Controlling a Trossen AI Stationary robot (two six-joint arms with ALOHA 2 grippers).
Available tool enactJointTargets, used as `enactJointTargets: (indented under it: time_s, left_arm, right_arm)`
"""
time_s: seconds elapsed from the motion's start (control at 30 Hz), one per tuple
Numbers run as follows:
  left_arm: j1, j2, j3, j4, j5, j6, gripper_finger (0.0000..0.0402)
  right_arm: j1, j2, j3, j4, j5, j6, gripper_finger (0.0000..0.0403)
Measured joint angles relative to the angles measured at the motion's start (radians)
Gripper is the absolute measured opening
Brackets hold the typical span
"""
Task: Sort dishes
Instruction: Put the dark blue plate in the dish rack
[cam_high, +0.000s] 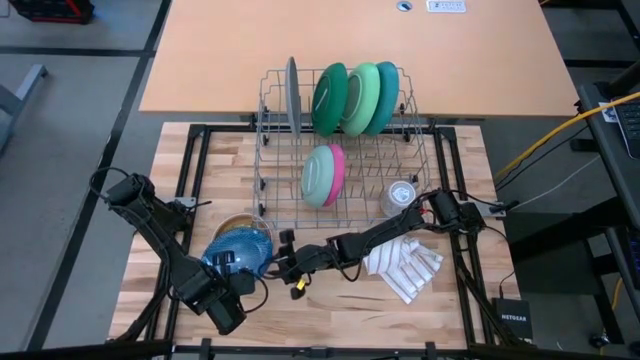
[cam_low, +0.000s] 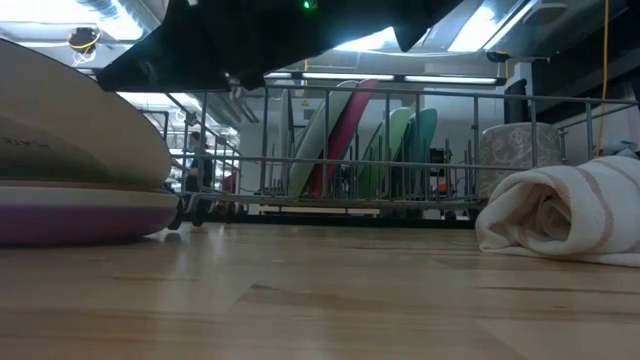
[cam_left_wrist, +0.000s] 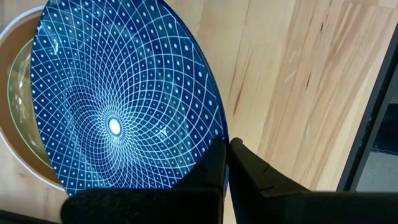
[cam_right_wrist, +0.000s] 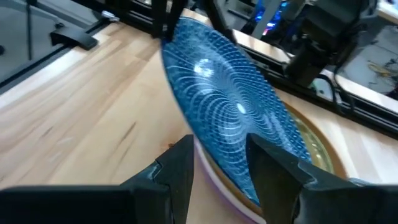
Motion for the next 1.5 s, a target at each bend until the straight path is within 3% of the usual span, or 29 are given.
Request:
enactJointTargets:
  time_s: [0.4, 0.77, 0.93, 1.23, 1.5]
  left_arm:
    - [0.0, 0.0, 0.0, 0.001, 0.0, 0.002, 0.0]
    - [0.0, 0.0, 0.0, 0.004, 0.001, 0.004, 0.0]
    - [0.0, 0.0, 0.0, 0.0, 0.0, 0.004, 0.0]
    - [0.0, -0.006, 0.002, -0.017, -0.011, 0.005, 0.0]
    - [0.0, -0.002, 0.09, -0.096, -0.002, -0.003, 0.0]
  right_arm:
    - [-0.006, 0.034, 0.018, 0.038, -0.033, 0.0, 0.015]
    - [-0.006, 0.195, 0.259, -0.074, -0.015, -0.002, 0.015]
    - [-0.006, 0.213, 0.292, -0.109, -0.012, -0.002, 0.0147]
    - [0.0, 0.214, 0.292, -0.123, 0.026, -0.062, 0.0058]
    - [0.033, 0.21, 0.296, -0.107, 0.084, -0.123, 0.0044]
